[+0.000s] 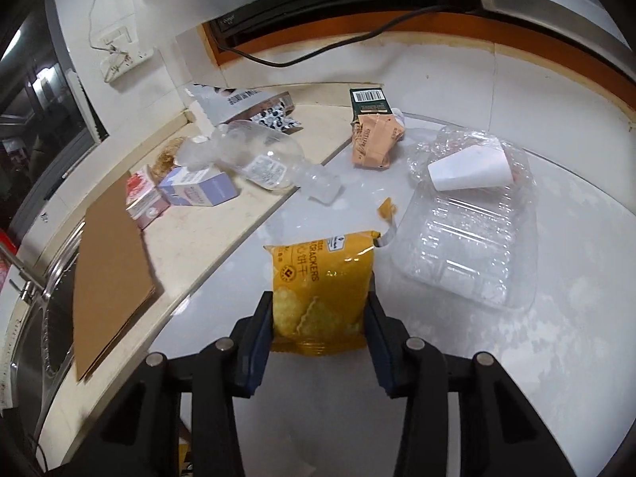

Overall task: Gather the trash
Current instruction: 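Open the left tool over the bin while the right releases the cracker bag into it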

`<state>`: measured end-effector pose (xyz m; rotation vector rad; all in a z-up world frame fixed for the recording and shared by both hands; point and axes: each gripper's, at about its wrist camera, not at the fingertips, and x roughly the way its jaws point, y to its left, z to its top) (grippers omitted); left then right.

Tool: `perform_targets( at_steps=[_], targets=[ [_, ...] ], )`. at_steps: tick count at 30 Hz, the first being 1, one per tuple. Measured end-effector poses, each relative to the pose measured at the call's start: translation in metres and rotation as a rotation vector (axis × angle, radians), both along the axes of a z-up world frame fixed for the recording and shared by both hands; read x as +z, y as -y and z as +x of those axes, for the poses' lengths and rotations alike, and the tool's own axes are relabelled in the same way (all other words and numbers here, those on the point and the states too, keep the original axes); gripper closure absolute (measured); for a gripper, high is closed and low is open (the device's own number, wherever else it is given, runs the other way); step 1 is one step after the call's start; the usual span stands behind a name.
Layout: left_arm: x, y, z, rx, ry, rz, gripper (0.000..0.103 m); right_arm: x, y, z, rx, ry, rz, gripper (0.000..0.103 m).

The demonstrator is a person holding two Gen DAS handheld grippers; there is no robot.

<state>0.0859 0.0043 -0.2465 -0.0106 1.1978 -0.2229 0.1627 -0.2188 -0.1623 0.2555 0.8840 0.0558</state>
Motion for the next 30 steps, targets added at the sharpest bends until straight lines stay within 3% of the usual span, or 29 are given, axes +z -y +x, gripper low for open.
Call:
perform_targets(
  at_steps=[12,17,24,30],
  targets=[
    [-0.005,-0.015,-0.02,-0.036,-0.022,0.012,0.048,0.035,-0.031,-0.111,0.175,0.046,0.133,0.06],
    [-0.016,-0.018,-0.024,-0.032,-0.043,0.02,0.048,0.028,-0.058,-0.149,0.266,0.012,0.105,0.06],
    [-0.05,-0.021,-0.03,-0.03,-0.087,0.04,0.048,-0.026,-0.091,-0.17,0.336,-0.114,0.094,0.06],
    [-0.091,-0.025,-0.032,-0.034,-0.134,0.068,0.048,-0.099,-0.098,-0.168,0.312,-0.252,0.146,0.06]
  ],
)
